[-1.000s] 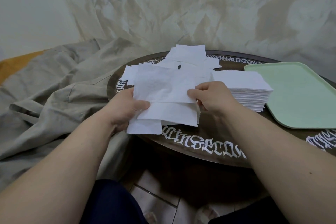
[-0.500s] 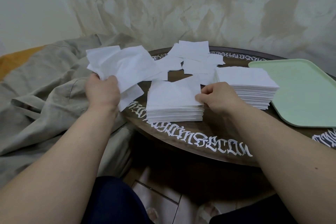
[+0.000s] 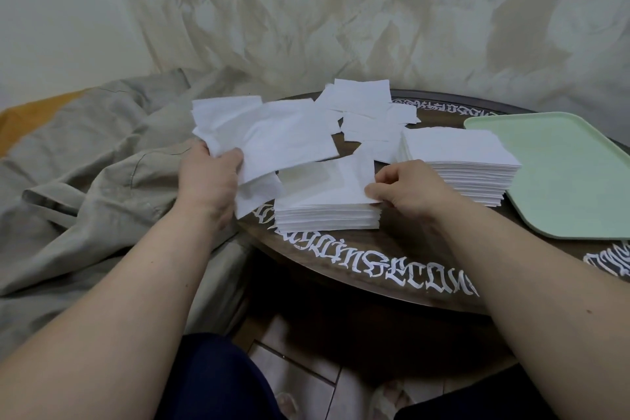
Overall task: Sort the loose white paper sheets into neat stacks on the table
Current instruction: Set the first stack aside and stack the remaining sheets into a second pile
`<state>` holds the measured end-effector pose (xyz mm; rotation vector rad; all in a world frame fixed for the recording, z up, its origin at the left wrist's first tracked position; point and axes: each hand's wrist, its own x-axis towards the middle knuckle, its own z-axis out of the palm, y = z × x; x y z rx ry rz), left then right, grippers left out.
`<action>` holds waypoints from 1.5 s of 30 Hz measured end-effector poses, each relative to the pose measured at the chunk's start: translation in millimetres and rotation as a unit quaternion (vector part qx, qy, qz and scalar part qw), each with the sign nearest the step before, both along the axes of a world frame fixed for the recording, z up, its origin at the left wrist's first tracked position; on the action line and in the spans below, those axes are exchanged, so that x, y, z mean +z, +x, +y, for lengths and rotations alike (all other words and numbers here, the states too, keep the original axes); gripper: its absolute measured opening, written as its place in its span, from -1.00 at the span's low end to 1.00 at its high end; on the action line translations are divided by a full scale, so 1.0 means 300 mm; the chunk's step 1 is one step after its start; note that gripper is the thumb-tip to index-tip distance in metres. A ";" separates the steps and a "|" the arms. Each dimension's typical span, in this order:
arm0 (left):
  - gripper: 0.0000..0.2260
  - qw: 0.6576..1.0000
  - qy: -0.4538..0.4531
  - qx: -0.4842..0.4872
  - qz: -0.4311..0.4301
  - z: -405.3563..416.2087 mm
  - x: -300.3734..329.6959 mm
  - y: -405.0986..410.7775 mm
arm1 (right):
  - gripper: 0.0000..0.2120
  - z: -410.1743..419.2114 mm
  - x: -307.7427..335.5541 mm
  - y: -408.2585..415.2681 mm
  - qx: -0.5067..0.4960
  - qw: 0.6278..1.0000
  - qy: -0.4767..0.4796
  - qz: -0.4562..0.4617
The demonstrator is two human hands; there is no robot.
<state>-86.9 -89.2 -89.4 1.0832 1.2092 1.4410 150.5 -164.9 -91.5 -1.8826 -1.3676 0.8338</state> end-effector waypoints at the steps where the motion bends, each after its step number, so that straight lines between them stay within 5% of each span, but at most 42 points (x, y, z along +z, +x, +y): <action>1: -0.78 1.000 -0.007 -0.023 -0.001 -0.004 -0.001 0.005 | -0.89 0.001 -0.003 0.003 0.001 1.000 -0.005 -0.006; 7: -0.76 0.987 -0.052 -0.153 -0.009 -0.040 -0.005 0.021 | -0.69 0.012 0.015 0.016 -0.075 0.995 0.048 -0.042; 10: -0.77 0.980 -0.063 -0.190 -0.013 -0.057 0.003 0.035 | -0.60 0.023 0.043 0.000 -0.119 0.983 0.112 0.083; 14: -0.78 0.970 -0.074 -0.231 0.001 -0.070 0.008 0.041 | -0.79 0.013 0.055 -0.016 -0.055 0.976 0.118 0.175; 19: -0.85 0.975 -0.099 -0.195 -0.031 -0.073 0.020 0.051 | -0.85 -0.008 0.037 -0.004 0.028 0.981 0.036 0.189; 22: -0.82 0.976 -0.114 -0.180 -0.044 -0.070 0.023 0.054 | -0.76 -0.013 0.047 -0.005 -0.009 0.980 0.052 0.190; 28: -0.79 0.975 -0.106 -0.198 0.007 -0.068 0.013 0.043 | -0.89 0.002 0.046 -0.001 -0.072 0.956 0.032 0.282; 33: -0.78 0.989 -0.083 -0.117 0.026 -0.052 0.006 0.035 | -0.86 0.009 0.039 0.004 -0.095 0.939 -0.024 0.330; 36: -0.88 0.998 -0.042 0.008 0.050 -0.019 -0.002 0.006 | -0.89 0.005 0.022 -0.001 -0.089 0.970 -0.022 0.224; 39: -0.95 0.993 -0.009 0.087 0.080 0.003 0.013 -0.035 | -0.71 0.005 0.019 -0.007 -0.066 0.998 -0.007 -0.011; 42: -0.93 0.999 0.020 0.037 0.015 -0.029 0.047 -0.002 | -0.61 0.013 0.039 -0.011 -0.083 0.980 0.026 -0.179; 45: -0.91 0.994 0.023 -0.109 0.006 -0.058 0.059 0.047 | -0.75 0.015 0.064 -0.018 -0.111 0.980 0.124 -0.112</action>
